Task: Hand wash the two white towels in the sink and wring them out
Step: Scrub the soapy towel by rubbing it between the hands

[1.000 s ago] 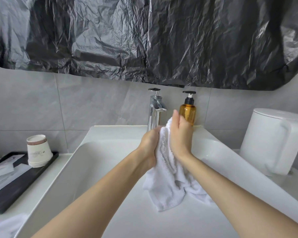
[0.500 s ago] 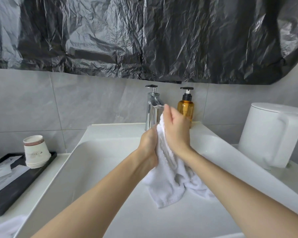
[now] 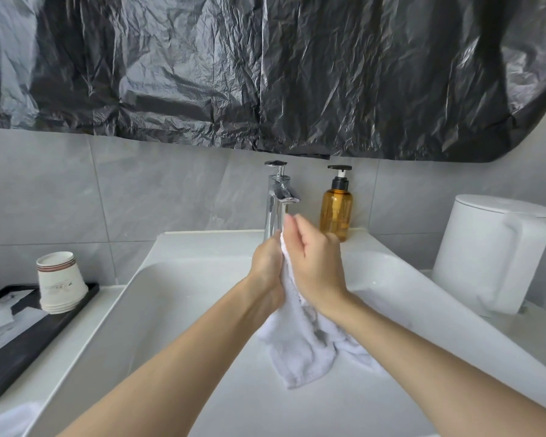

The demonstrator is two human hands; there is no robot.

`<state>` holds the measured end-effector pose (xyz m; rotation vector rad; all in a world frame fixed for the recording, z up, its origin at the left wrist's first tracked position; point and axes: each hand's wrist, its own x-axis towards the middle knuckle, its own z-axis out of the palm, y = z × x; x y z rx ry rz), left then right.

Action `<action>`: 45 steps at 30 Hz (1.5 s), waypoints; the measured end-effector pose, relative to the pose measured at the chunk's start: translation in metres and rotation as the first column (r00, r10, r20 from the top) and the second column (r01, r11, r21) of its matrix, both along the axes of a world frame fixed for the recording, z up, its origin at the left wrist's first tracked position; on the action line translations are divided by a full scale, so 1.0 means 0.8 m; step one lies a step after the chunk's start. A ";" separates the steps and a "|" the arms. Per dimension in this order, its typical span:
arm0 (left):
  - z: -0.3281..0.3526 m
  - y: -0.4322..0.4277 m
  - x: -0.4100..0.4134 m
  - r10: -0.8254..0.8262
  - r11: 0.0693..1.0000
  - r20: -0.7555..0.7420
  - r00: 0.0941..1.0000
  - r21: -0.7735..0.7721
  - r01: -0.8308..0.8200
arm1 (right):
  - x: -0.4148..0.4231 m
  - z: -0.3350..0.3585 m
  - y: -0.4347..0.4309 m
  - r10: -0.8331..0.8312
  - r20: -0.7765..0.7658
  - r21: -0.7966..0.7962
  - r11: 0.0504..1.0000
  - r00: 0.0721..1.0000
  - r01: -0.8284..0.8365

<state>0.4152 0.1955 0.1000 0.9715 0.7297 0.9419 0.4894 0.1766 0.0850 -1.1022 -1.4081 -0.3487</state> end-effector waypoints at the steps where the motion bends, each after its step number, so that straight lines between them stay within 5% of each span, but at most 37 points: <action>1: -0.002 -0.003 0.001 -0.013 1.000 0.005 1.000 -0.010 0.013 | 0.006 0.009 0.007 -0.032 -0.043 -0.006 0.999 0.999 0.032; 4: 0.003 -0.007 0.004 -0.111 0.992 -0.014 0.994 -0.062 0.110 | 0.024 0.022 0.017 -0.112 -0.305 -0.042 0.994 0.946 0.104; 8: 0.007 0.011 -0.004 -0.034 0.999 0.013 0.999 0.019 0.034 | -0.001 -0.004 -0.005 0.033 -0.042 0.011 0.999 0.999 -0.033; 12: 0.011 0.021 -0.016 -0.060 0.995 -0.010 0.998 0.084 0.060 | 0.007 0.020 0.010 0.096 -0.204 -0.112 0.986 0.974 -0.121; 15: 0.021 0.024 -0.023 -0.079 0.983 -0.111 0.991 0.155 0.096 | 0.032 0.027 0.006 -0.039 -0.108 -0.258 0.966 0.993 0.010; 18: 0.029 0.028 -0.036 -0.051 0.968 -0.148 0.988 0.238 0.085 | 0.060 0.033 0.002 -0.211 -0.010 -0.552 0.816 0.977 0.170; 20: 0.033 0.038 -0.045 -0.032 0.944 -0.141 0.990 0.322 0.076 | 0.081 0.032 0.006 -0.173 0.100 -0.723 0.664 0.980 0.191; 23: 0.038 0.039 -0.050 -0.053 0.881 -0.227 0.972 0.448 0.153 | 0.082 0.028 0.015 0.098 -0.125 -0.834 0.529 0.987 -0.158; 26: 0.039 0.033 -0.049 -0.141 0.796 -0.322 0.936 0.525 0.301 | 0.061 0.032 0.017 0.249 -0.506 -0.750 0.345 0.826 -0.564; 29: 0.044 0.031 -0.052 -0.151 0.796 -0.282 0.947 0.533 0.286 | 0.059 0.038 0.010 0.311 -0.603 -0.691 0.256 0.735 -0.676; 33: 0.039 0.040 -0.057 -0.051 0.787 -0.317 0.947 0.571 0.233 | 0.077 0.055 -0.009 0.330 -0.594 -0.645 0.349 0.733 -0.680; 39: 0.008 0.044 -0.045 -0.055 0.826 -0.389 0.919 0.500 0.261 | 0.089 0.071 -0.009 0.337 -0.757 -0.203 0.693 0.560 -0.692; 43: -0.031 0.033 -0.032 -0.217 0.791 -0.716 0.664 0.269 0.549 | 0.098 0.076 -0.005 0.374 -0.841 0.010 0.732 0.390 -0.682; 45: -0.045 0.036 -0.025 -0.185 0.745 -0.789 0.585 0.275 0.607 | 0.102 0.076 -0.004 0.363 -0.858 0.046 0.760 0.364 -0.648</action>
